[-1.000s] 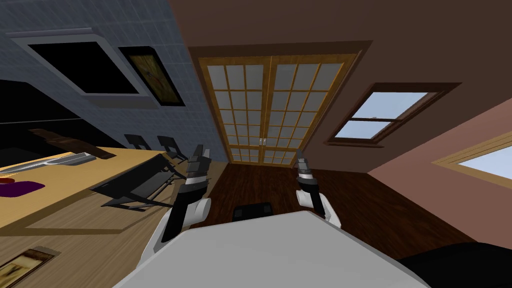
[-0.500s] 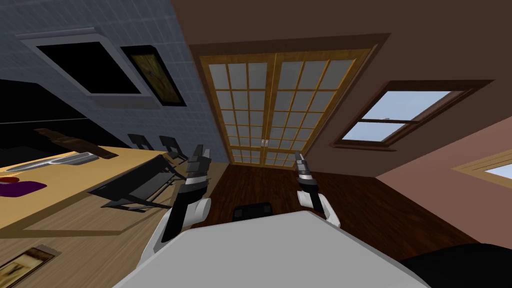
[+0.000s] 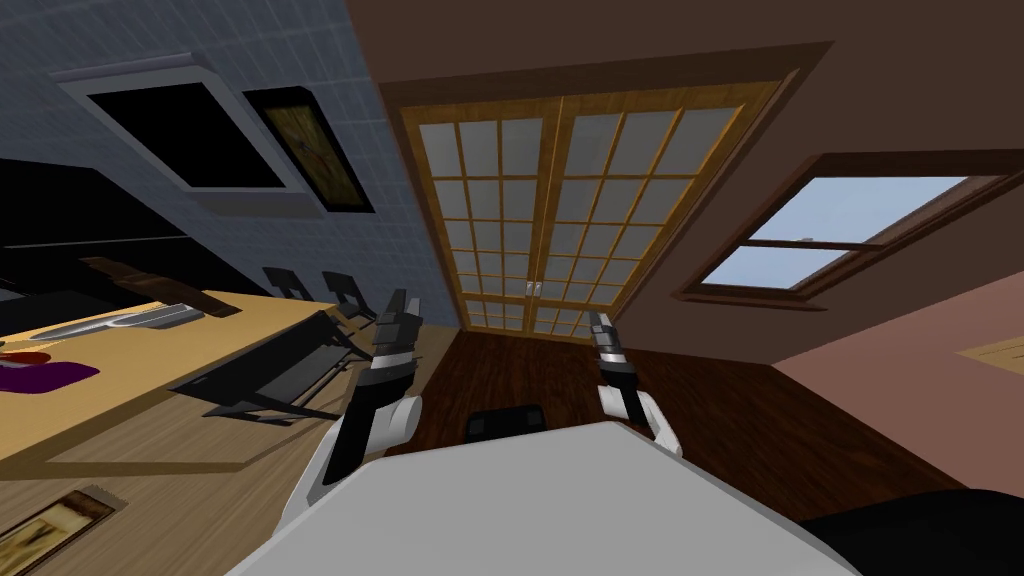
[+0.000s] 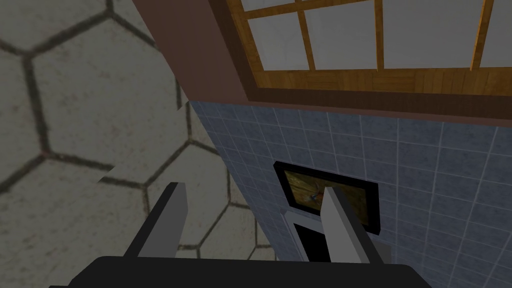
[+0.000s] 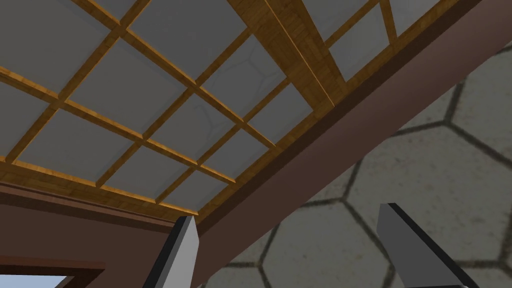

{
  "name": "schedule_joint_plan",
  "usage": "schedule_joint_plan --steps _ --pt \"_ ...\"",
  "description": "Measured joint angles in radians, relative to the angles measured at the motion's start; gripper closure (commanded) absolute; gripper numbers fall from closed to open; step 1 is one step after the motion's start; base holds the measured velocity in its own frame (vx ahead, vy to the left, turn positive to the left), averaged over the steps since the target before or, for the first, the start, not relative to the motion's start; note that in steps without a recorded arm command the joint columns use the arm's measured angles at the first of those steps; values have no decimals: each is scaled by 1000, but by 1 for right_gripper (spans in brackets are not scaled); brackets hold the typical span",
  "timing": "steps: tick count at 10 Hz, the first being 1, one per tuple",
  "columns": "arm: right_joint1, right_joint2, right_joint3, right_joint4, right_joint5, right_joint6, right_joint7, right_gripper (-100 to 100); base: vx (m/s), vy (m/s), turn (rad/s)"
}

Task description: Pull the door open

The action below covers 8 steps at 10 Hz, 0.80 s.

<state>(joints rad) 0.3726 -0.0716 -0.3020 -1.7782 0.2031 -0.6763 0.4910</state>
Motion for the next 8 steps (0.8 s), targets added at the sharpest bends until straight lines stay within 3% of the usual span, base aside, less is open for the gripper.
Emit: schedule_joint_plan --steps 6,8 --pt "-28 10 -57 133 46 -30 119 -100 101 9 46" --pt "-45 5 -83 186 58 -41 154 -100 98 13 48"
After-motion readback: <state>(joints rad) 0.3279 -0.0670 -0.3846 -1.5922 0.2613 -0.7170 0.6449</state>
